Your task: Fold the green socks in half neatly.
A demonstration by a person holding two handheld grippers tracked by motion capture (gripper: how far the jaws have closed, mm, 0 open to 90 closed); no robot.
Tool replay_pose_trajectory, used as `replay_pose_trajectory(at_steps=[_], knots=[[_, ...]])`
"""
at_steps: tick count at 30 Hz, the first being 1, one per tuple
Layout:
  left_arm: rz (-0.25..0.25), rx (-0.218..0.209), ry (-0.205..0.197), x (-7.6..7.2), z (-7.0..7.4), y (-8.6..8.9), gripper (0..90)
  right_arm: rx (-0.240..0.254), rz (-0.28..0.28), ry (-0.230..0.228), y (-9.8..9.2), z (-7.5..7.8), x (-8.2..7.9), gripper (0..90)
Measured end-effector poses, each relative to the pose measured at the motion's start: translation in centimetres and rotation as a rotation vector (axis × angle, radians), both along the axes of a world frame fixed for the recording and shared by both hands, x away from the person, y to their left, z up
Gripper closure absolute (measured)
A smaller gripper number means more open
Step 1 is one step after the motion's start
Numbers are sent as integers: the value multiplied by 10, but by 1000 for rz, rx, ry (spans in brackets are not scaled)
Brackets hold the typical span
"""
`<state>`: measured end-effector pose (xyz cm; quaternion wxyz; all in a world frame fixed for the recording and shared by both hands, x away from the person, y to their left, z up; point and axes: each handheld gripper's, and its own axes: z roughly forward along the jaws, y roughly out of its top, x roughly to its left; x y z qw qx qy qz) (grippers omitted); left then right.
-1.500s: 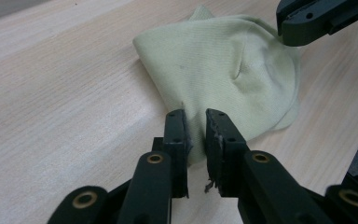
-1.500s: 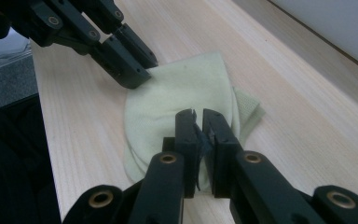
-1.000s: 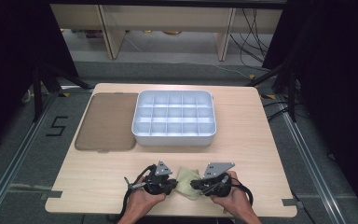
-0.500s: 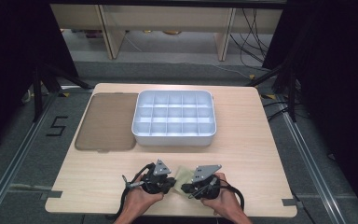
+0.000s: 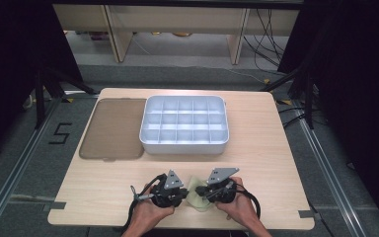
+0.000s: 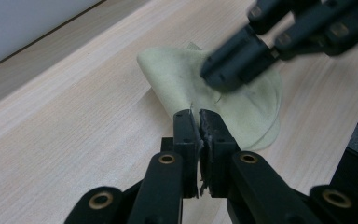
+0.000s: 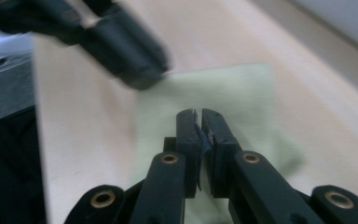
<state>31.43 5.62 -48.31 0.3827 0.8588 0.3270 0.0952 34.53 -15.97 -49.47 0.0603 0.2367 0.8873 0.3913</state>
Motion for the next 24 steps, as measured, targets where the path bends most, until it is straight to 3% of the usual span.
replay_pose_trajectory(at_steps=[1,2,7,10,19,20,24], knots=[[3,-4,3,0,0,-1,851,0,0,0,0,0,0,861],[0,9,-8,0,0,-1,851,0,-34,-3,-3,-2,7,860],[-3,18,-19,0,1,-2,851,-23,-60,-8,-4,-6,17,867],[-5,5,-14,0,1,-3,852,-23,-66,3,-4,-7,17,869],[-12,17,-33,0,3,-2,852,-20,-90,-4,-11,-6,20,869],[-2,17,-30,-1,4,-2,852,2,-97,-16,-11,-7,20,869],[-7,22,-45,0,6,0,851,11,-76,-23,-16,6,13,869]])
